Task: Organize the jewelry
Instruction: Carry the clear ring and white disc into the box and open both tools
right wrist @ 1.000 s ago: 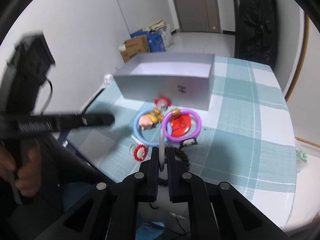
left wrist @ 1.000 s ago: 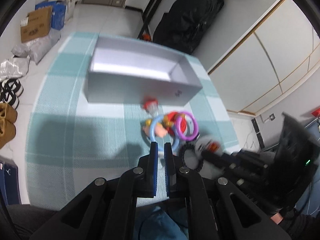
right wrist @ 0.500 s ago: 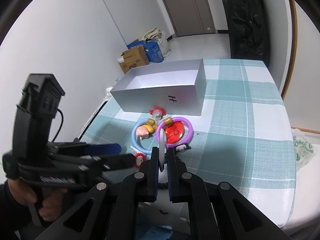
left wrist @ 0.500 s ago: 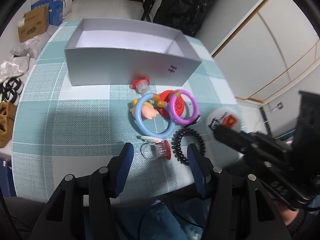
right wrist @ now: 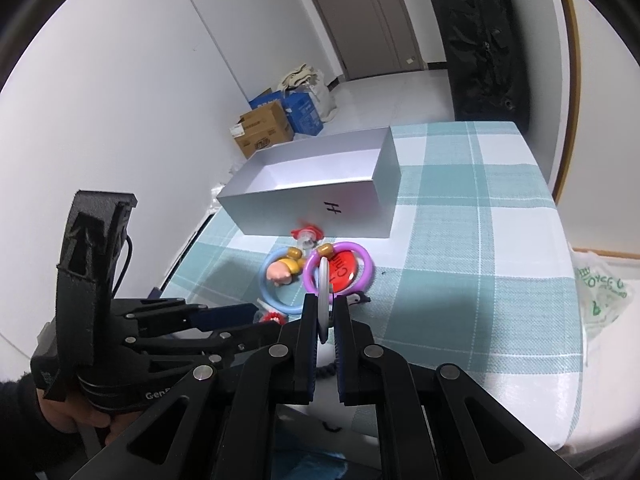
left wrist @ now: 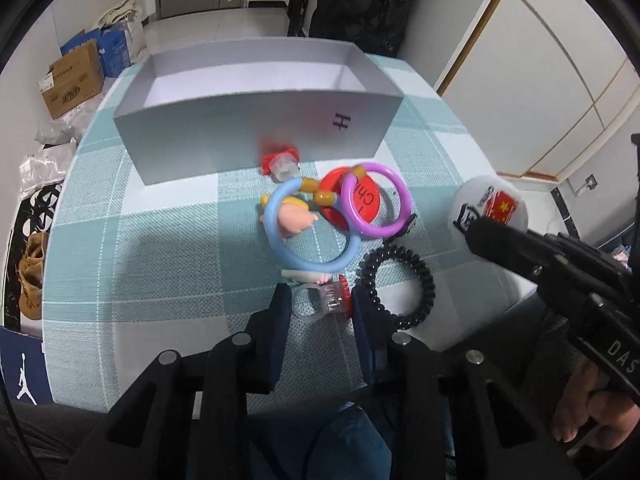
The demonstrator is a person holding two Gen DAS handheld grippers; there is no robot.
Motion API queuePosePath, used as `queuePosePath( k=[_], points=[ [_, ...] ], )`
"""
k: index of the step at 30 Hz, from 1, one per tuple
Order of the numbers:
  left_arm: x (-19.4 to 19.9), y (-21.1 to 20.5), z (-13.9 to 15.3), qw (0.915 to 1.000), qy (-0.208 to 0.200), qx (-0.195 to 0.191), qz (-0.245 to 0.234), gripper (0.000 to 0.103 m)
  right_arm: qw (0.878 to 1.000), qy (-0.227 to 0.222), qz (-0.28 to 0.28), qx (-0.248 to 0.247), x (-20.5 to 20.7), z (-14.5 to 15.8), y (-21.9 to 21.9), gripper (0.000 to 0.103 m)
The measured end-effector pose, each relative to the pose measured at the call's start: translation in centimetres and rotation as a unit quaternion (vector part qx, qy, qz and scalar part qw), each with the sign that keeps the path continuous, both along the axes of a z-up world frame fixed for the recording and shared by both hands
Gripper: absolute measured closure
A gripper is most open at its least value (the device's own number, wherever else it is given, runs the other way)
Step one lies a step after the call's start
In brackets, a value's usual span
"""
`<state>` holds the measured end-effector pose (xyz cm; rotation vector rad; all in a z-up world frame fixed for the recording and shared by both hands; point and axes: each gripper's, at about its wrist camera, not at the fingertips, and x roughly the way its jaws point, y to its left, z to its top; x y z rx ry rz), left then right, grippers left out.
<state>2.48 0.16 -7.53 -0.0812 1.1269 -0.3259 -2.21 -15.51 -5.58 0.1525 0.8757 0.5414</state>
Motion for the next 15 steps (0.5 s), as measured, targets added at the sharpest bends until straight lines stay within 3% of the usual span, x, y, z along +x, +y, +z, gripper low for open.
queuePosePath(
  k=[15],
  points=[
    [0.6, 2.9, 6.1, 0.9937, -0.066, -0.084, 0.035, 0.078, 0.999, -0.031, 0.009, 0.034, 1.5, 4.1, -0.8, 0.096]
  ],
)
